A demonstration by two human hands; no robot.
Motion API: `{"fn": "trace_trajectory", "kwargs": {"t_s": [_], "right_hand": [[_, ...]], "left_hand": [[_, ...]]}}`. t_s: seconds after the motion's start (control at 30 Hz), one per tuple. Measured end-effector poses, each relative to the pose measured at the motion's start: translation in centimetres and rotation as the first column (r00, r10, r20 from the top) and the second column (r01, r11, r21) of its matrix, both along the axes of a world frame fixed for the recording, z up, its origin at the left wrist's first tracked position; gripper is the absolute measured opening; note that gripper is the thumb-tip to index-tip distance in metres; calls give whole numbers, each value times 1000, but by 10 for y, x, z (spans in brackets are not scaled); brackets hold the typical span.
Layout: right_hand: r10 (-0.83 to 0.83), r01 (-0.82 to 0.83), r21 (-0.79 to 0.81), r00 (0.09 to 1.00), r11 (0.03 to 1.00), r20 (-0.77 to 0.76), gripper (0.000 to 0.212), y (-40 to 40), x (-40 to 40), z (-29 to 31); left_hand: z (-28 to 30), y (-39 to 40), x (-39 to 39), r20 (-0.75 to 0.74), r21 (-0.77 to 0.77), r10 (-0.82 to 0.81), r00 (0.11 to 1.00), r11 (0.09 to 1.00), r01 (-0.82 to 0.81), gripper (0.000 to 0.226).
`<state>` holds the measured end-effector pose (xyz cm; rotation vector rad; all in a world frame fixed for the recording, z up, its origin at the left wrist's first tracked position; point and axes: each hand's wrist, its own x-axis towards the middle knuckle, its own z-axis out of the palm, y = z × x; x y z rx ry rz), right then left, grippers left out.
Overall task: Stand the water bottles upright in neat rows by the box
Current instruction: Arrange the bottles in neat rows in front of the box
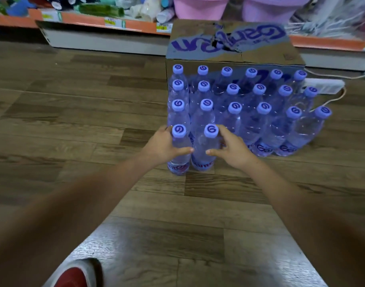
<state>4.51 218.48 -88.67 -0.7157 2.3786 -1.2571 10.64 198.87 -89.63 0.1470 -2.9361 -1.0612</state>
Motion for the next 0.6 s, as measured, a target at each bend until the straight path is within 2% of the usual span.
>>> {"fn": "trace_trajectory", "kwargs": {"t_s": [0.1, 0.2, 0.3, 0.37, 0.5, 0.6], "right_hand": [[-45, 46, -20, 997, 999, 69, 64, -2, 1, -7], [-73, 72, 34, 997, 997, 16, 68, -10, 4, -10], [-213, 215, 51, 976, 975, -35, 60, -22, 6, -9], [-242, 245, 37, 968, 969, -68, 54, -27, 7, -8], [-222, 222, -45, 975, 974, 15, 49, -26, 10, 0], [-148, 149, -25, 988, 989, 48, 48, -25, 5, 5]], "left_hand": [[0, -9, 1, 67, 63, -41, 997, 997, 37, 71], [2, -16, 6, 110, 150, -88, 990, 986, 71, 75], [1, -15, 8, 19, 126, -101, 995, 987, 98, 67], [0, -13, 8, -34, 124, -71, 997, 989, 74, 65], [-1, -9, 10, -80, 137, -35, 996, 989, 46, 67], [-2, -9, 7, -100, 144, -11, 995, 989, 25, 65]]}}
